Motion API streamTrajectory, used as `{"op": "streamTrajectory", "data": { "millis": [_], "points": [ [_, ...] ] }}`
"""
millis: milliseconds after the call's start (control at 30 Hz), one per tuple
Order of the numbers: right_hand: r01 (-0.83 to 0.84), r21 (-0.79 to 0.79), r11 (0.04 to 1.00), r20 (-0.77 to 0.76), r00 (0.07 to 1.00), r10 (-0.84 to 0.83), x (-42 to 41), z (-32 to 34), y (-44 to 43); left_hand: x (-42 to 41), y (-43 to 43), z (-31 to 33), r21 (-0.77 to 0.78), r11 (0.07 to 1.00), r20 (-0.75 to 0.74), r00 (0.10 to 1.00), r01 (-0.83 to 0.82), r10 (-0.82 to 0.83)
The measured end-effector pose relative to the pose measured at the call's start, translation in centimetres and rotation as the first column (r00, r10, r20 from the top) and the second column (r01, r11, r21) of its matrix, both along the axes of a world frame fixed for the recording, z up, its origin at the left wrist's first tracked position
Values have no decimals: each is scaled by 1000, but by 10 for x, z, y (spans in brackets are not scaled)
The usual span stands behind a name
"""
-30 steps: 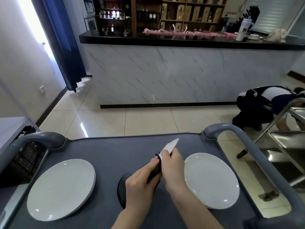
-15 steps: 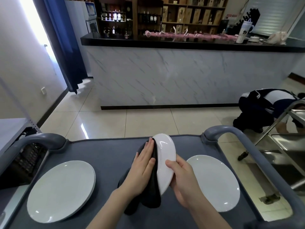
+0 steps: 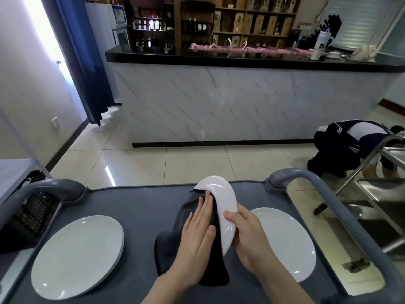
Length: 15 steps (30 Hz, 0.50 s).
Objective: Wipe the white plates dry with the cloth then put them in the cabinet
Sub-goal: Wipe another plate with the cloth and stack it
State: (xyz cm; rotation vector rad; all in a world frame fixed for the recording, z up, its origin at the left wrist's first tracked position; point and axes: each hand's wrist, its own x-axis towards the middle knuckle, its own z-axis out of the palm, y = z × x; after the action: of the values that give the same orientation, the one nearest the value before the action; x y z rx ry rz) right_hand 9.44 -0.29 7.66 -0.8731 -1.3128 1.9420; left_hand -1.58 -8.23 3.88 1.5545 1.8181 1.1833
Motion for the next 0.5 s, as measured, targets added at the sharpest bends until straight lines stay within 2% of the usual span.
{"op": "streamTrajectory", "data": {
  "millis": [367, 500],
  "points": [
    [-65, 88, 994, -17, 998, 67, 2, 11, 0, -13, 25, 4, 122, 991, -23, 999, 51, -49],
    [-79, 72, 994, -44, 996, 82, 7, 8, -3, -24, 34, 2, 137, 990, 6, 999, 41, -42]
  ]
}}
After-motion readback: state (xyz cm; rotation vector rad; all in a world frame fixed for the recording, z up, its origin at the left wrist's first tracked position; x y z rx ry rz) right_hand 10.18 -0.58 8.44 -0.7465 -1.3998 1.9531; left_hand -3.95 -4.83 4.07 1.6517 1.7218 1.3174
